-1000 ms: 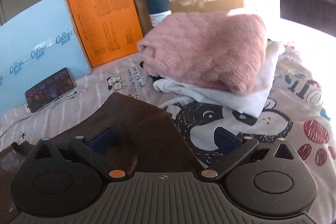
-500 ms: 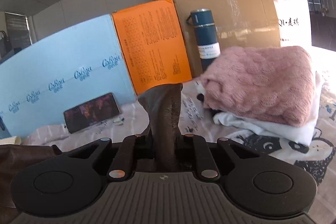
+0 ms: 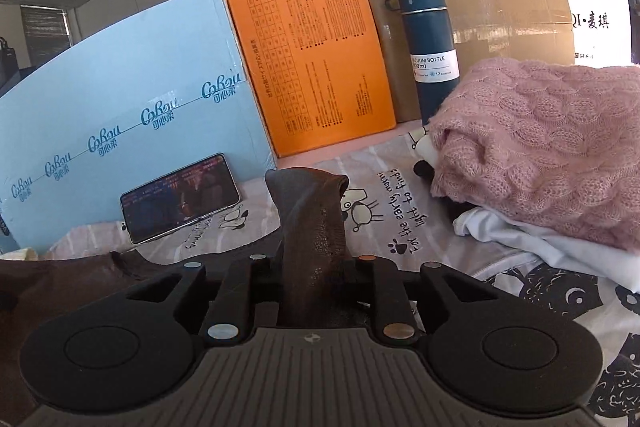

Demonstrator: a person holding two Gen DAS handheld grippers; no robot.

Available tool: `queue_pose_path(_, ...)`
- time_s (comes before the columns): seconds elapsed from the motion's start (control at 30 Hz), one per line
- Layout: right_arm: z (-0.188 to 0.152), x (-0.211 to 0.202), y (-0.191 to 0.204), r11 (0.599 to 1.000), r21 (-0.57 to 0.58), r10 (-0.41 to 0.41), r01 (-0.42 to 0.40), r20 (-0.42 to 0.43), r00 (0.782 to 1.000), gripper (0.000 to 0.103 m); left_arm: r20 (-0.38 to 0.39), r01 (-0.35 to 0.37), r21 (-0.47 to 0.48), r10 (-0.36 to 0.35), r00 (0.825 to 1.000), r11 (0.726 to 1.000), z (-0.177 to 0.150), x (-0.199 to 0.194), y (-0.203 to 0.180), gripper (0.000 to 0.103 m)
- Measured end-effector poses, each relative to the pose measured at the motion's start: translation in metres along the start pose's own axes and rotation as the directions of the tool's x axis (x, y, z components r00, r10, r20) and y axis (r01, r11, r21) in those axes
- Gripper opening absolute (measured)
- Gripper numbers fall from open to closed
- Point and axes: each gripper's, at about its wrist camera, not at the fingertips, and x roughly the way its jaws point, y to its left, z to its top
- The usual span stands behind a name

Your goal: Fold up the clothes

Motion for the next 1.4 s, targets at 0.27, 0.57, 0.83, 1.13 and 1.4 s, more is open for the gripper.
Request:
queue_pose_path(0.27, 0.006, -0.009, -0.006, 0.993, -0.027, 0.116, -0.115, 0.066, 0.991, 0.07, 0.051, 0.064, -0.038, -0.062, 0.997, 0.997, 0.003, -0.001, 0.005, 0.057)
queue_pose_path(0.57, 0.005, -0.03, -0.007, 0.97, -0.083, 0.237, -0.228, 0.12, 0.964, 0.072, 0.138, 0.055, 0.048, -0.061, 0.988, 0.997, 0.007, -0.017, -0.01, 0.065)
queue_pose_path(0.83, -0.001, -0.036, 0.009, 0.953, -0.176, 0.268, -0.249, 0.093, 0.959, 0.073, 0.047, 0.058, 0.044, -0.06, 0.997, 0.997, 0.01, 0.014, -0.015, 0.044)
queue_pose_path(1.13, -0.005, -0.012, -0.011, 0.988, -0.061, 0.149, -0.145, 0.08, 0.986, 0.063, 0.177, 0.17, 0.032, -0.173, 0.969, 0.985, 0.018, -0.021, -0.02, 0.004)
queue_pose_path(1.4, -0.01, -0.022, -0.026, 0.992, -0.035, 0.122, -0.118, 0.139, 0.983, 0.012, 0.347, 0.373, 0.066, -0.371, 0.861, 0.926, 0.017, -0.102, -0.045, 0.004)
